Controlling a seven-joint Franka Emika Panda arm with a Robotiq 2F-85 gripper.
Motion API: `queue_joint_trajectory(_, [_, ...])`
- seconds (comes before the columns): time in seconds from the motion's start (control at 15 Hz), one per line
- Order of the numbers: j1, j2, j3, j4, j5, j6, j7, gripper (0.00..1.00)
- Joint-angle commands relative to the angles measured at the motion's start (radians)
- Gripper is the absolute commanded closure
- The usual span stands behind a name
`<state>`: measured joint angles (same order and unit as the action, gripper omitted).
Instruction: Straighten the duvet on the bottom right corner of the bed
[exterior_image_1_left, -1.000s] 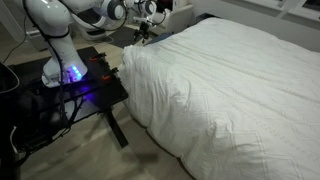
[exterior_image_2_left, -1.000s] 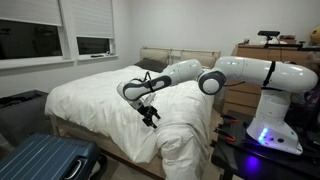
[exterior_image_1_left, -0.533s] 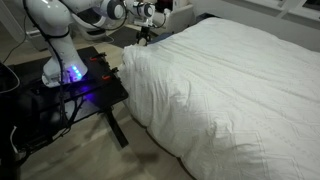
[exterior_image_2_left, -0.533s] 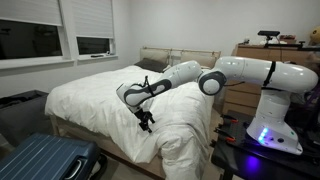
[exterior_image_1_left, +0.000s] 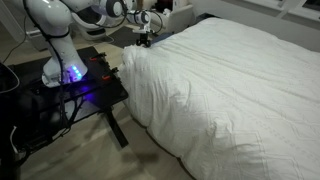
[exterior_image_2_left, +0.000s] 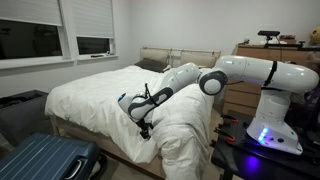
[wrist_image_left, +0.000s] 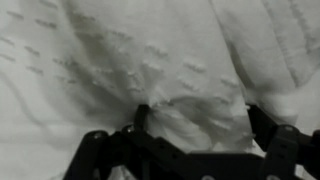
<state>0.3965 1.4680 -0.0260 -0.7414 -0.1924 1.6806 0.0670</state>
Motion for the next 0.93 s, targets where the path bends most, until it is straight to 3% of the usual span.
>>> queue_joint_trajectory(0.0, [-0.003, -0.117, 0.007, -0.235, 0.0, 0.011, -0.001, 0.29])
queue_joint_trajectory(0.07, [-0.006, -0.133, 0.011, -0.274, 0.001, 0.016, -0.005, 0.32])
queue_joint_trajectory(0.4, [-0.035, -0.213, 0.042, -0.463, 0.016, 0.043, -0.064, 0.69])
queue_joint_trajectory(0.67, [-0.057, -0.274, 0.083, -0.608, 0.02, 0.134, -0.138, 0.98])
queue_joint_trajectory(0.87, [-0.058, -0.308, 0.129, -0.72, 0.03, 0.224, -0.165, 1.0])
